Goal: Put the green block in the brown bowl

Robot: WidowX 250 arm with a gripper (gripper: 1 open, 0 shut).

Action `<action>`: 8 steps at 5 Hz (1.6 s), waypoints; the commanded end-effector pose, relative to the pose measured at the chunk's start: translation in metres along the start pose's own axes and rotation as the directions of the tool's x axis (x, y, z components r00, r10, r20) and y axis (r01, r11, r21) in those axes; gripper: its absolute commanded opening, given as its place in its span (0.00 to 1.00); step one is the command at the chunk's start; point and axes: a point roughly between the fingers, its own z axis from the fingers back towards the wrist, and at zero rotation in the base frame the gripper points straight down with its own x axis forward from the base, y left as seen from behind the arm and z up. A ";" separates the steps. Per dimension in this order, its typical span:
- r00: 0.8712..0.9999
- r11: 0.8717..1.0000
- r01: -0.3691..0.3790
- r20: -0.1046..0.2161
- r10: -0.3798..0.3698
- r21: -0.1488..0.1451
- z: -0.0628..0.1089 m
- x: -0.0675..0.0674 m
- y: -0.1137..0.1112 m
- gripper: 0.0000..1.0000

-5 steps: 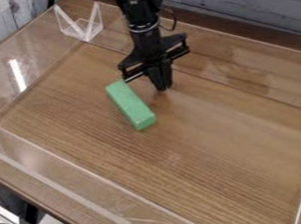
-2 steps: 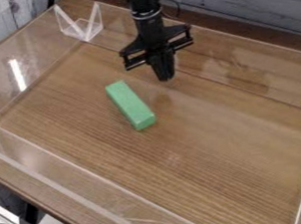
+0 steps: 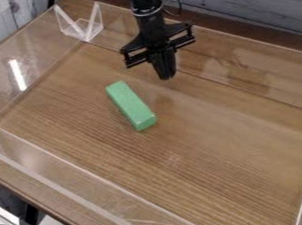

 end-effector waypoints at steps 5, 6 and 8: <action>0.993 0.994 -0.102 0.049 0.103 -0.024 0.012 0.014 0.014 0.00; 0.992 0.993 -0.117 0.038 0.117 -0.018 0.011 0.012 0.018 0.00; 0.991 0.991 -0.133 0.020 0.133 -0.008 0.011 0.009 0.024 0.00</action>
